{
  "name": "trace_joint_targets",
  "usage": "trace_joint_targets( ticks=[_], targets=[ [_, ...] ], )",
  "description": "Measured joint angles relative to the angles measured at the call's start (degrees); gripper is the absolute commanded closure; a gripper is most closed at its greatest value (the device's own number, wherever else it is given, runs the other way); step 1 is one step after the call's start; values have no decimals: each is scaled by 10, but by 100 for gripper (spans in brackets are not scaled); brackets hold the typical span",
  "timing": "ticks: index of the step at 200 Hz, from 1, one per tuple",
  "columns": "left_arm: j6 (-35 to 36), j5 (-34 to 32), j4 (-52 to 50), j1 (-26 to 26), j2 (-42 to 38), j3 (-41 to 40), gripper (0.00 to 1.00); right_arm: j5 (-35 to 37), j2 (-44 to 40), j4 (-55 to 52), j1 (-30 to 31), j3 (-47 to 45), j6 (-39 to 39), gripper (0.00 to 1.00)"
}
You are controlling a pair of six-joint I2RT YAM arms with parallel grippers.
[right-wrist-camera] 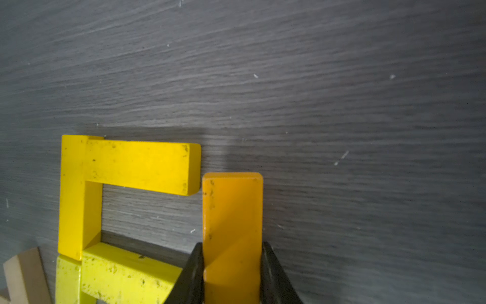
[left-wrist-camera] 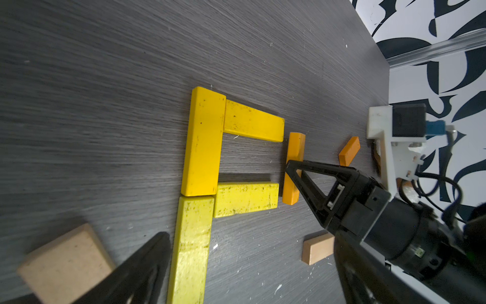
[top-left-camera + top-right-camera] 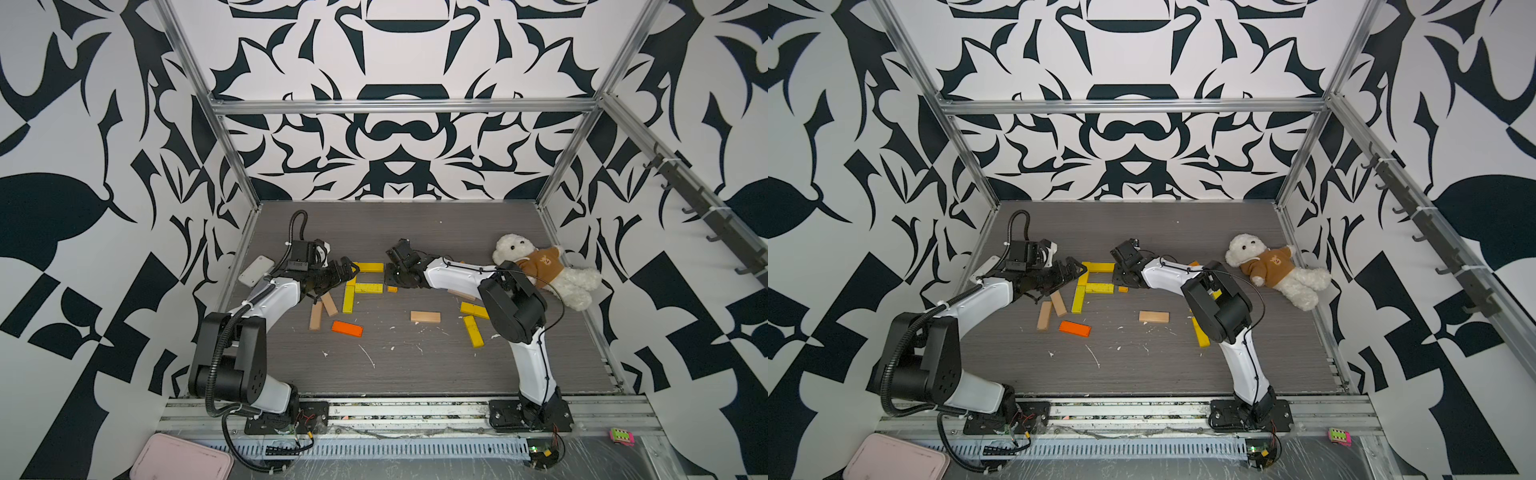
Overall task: Assemble the number 8 with building blocks
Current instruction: Place the building block at the center of the board.
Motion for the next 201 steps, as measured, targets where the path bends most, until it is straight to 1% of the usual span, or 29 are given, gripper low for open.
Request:
trace_joint_targets(
  ticks=[23, 50, 108, 163, 201],
  targets=[
    [-1, 0, 2, 0, 0, 0, 1, -5, 1, 6, 0, 0, 7, 74],
    [-2, 2, 5, 0, 0, 0, 1, -10, 1, 12, 0, 0, 10, 66],
    [-2, 3, 8, -4, 0, 0, 1, -22, 0, 43, 0, -6, 21, 52],
    [-4, 5, 11, -5, 0, -5, 1, -27, -10, 72, -4, -39, 24, 51],
    [-4, 5, 15, -5, 0, -8, 1, -46, -48, 125, -10, -108, 22, 50]
  ],
)
